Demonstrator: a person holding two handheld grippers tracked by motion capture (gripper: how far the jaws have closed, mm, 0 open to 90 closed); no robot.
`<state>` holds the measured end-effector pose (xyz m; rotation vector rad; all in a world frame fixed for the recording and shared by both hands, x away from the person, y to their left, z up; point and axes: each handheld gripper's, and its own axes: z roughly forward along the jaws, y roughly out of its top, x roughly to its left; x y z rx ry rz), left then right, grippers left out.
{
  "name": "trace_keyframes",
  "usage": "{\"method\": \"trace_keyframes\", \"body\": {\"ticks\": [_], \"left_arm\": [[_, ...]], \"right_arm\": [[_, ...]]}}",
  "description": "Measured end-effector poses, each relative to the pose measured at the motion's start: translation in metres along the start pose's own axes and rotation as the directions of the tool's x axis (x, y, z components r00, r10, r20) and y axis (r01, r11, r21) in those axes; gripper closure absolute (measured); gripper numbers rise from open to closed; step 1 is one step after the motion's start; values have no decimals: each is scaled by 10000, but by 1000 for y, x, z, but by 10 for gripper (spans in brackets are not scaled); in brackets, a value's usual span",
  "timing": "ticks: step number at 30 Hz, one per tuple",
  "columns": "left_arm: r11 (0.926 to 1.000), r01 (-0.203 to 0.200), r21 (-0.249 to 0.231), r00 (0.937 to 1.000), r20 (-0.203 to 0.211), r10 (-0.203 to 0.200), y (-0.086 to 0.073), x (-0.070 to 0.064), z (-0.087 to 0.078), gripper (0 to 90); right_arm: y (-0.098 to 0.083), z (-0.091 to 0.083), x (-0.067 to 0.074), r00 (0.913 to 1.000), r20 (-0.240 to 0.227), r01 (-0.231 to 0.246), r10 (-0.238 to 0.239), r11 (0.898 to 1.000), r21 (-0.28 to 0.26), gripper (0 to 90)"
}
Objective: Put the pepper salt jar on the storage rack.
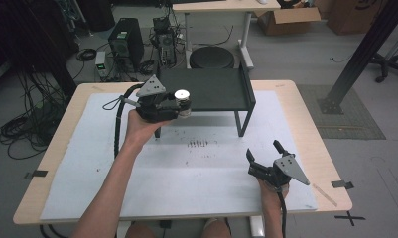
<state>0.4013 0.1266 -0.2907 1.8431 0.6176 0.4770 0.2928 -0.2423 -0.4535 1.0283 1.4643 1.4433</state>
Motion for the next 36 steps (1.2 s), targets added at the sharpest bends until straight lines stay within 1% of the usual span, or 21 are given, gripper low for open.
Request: {"method": "trace_keyframes", "body": {"ticks": [2, 5, 10, 16, 18, 26, 36], "left_arm": [[10000, 8, 53, 10000, -81, -7, 1, 2, 2, 488], [9999, 153, 11, 9998, -148, -153, 3, 6, 6, 488], [9999, 150, 46, 9994, -310, -149, 8, 10, 14, 487], [9991, 425, 90, 9975, -573, -419, 11, 15, 24, 488], [9989, 448, 115, 9970, -644, -439, 11, 17, 27, 487], [9982, 582, 129, 9960, -694, -572, 11, 22, 38, 487], [9976, 663, 191, 9950, -761, -647, 10, 26, 45, 486]], "right_arm": [[0, 0, 0, 10000, -6, 11, -11, 10000, 17, 33], [0, 0, 0, 10000, -9, 6, -6, 10000, 27, 32], [0, 0, 0, 10000, -15, 16, -16, 10000, 40, 33], [0, 0, 0, 10000, -12, 16, -15, 10000, 34, 33], [0, 0, 0, 10000, -11, 11, -11, 10000, 33, 33], [0, 0, 0, 10000, -6, 18, -18, 10000, 46, 33], [0, 0, 0, 10000, -9, 14, -14, 10000, 55, 33]]}}
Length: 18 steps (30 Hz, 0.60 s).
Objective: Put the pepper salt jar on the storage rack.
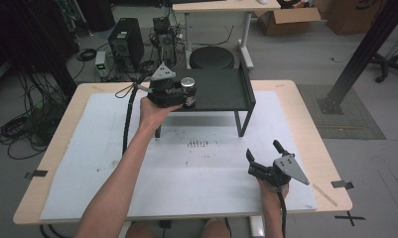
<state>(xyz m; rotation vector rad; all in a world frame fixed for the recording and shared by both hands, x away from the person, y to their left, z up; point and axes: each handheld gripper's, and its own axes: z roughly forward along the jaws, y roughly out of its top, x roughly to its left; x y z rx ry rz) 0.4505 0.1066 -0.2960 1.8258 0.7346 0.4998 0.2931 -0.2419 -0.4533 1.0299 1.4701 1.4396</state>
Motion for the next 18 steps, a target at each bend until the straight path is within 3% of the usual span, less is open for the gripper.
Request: {"method": "trace_keyframes", "body": {"ticks": [18], "left_arm": [[9999, 143, -62, 9998, -109, -144, -4, 4, 6, 485]], "right_arm": [[0, 0, 0, 10000, 12, 13, -13, 10000, 32, 36]]}}
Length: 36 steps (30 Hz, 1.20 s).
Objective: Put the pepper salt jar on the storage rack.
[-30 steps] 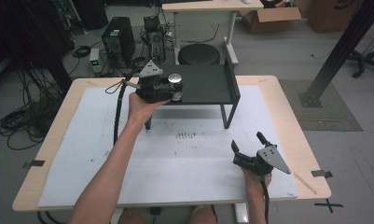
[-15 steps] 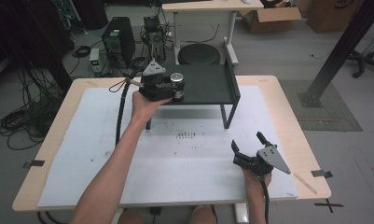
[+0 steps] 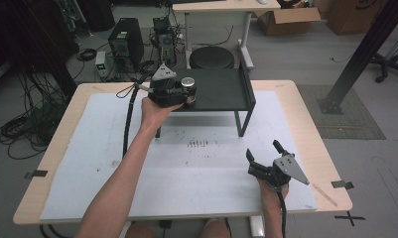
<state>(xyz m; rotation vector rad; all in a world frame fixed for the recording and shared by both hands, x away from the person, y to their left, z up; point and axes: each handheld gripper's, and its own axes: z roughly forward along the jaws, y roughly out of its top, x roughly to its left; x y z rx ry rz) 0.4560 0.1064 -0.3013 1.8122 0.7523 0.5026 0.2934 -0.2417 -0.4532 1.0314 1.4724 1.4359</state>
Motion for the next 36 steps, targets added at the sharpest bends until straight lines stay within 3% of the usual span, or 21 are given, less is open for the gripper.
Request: {"method": "trace_keyframes", "body": {"ticks": [22, 31, 36], "left_arm": [[9999, 114, -23, 9999, 15, -114, 1, 1, 0, 473], [9996, 280, -27, 9995, -158, -281, 2, 1, 0, 329], [9989, 467, 12, 9985, -285, -467, 3, -1, 1, 127]], "right_arm": [[0, 0, 0, 10000, -2, -3, 3, 10000, -4, 36], [0, 0, 0, 10000, 2, -12, 12, 10000, -23, 36], [0, 0, 0, 10000, -3, 3, -3, 10000, -23, 36]]}}
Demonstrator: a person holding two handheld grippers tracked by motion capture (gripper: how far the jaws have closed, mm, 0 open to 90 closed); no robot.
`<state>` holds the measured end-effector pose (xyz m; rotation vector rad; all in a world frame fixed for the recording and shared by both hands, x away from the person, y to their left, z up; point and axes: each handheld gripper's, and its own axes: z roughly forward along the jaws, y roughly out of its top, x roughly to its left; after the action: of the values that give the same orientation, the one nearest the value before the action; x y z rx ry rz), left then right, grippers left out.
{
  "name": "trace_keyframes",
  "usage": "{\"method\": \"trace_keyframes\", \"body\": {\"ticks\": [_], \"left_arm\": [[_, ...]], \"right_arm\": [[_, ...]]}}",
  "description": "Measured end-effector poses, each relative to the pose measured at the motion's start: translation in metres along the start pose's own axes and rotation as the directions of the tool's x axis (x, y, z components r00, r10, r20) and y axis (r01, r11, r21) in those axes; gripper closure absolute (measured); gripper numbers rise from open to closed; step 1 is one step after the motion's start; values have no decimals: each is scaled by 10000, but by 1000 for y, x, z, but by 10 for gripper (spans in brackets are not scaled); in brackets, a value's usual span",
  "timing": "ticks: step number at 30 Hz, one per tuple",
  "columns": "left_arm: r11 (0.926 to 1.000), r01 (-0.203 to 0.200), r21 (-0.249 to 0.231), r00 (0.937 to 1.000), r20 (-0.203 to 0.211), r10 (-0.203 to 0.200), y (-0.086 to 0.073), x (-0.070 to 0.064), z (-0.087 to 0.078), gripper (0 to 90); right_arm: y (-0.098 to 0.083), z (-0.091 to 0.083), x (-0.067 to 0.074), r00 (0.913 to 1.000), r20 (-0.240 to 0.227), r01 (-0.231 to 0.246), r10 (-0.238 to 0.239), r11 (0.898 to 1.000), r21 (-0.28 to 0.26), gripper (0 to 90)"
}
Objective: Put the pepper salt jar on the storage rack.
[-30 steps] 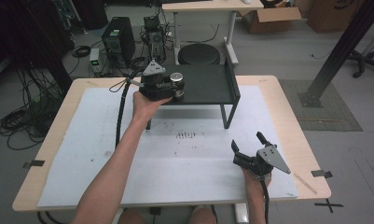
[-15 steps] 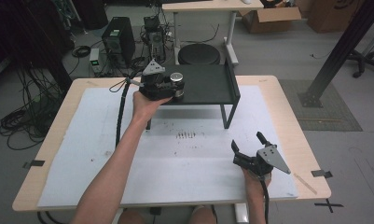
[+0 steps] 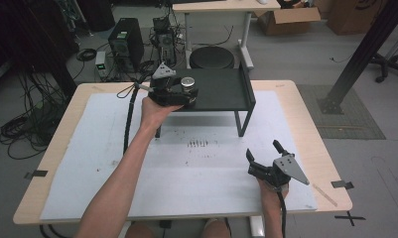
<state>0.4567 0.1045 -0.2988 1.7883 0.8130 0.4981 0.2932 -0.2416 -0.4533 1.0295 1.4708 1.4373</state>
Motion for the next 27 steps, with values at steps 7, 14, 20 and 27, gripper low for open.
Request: {"method": "trace_keyframes", "body": {"ticks": [7, 14, 20, 27], "left_arm": [[9996, 297, 35, 9996, -41, -297, 1, 1, -2, 2], [9999, 113, -44, 9999, -42, -113, 3, 0, -10, 2], [9993, -311, -210, 9995, 8, 311, 7, -5, -22, 2], [9975, -526, -462, 9986, 14, 527, 10, -10, -41, 3]], "right_arm": [[0, 0, 0, 10000, 6, -14, 14, 10000, -11, 36], [0, 0, 0, 10000, 12, -16, 16, 10000, -26, 35], [0, 0, 0, 10000, 19, -8, 8, 10000, -42, 36], [0, 0, 0, 10000, 6, -15, 15, 10000, -18, 36]]}}
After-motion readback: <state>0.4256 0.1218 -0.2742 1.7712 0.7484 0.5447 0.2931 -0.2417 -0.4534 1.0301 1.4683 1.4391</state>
